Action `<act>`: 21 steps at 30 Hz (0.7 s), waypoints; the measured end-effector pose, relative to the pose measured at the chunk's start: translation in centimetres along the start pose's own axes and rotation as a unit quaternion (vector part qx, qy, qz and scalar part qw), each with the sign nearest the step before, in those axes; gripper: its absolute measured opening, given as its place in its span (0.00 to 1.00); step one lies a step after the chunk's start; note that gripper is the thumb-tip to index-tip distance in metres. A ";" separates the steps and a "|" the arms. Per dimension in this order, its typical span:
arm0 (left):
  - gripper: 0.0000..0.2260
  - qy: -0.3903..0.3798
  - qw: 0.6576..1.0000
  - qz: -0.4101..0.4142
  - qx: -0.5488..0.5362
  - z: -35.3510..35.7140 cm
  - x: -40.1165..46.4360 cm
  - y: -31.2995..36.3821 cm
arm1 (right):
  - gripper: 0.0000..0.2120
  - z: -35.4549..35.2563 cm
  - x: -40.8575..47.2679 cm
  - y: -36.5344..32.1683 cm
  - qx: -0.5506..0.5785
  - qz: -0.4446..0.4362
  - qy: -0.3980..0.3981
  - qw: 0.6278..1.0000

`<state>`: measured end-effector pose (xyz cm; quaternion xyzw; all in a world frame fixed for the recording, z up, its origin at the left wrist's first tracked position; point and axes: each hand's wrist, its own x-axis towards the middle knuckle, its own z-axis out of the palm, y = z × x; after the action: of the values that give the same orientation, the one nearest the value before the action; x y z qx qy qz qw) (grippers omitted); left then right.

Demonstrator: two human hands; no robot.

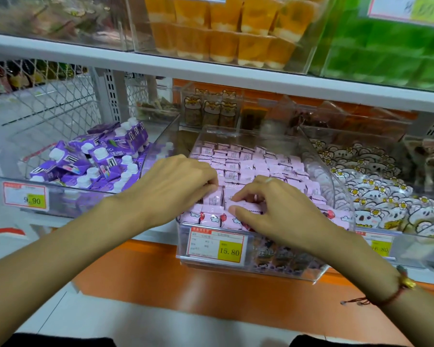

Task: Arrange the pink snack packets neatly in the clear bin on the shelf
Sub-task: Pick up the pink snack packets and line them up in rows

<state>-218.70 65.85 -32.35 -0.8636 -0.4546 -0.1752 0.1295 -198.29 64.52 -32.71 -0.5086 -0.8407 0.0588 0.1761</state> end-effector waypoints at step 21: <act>0.09 0.168 0.724 -0.309 -0.593 -1.7 0.9 1.1 | 0.05 -2.3 0.3 -1.7 0.505 0.088 0.147 0.846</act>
<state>-217.68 65.23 -30.48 -0.5326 -0.4703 -0.5814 -0.3965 -199.02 63.78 -30.04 -0.4238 -0.6108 0.4149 0.5246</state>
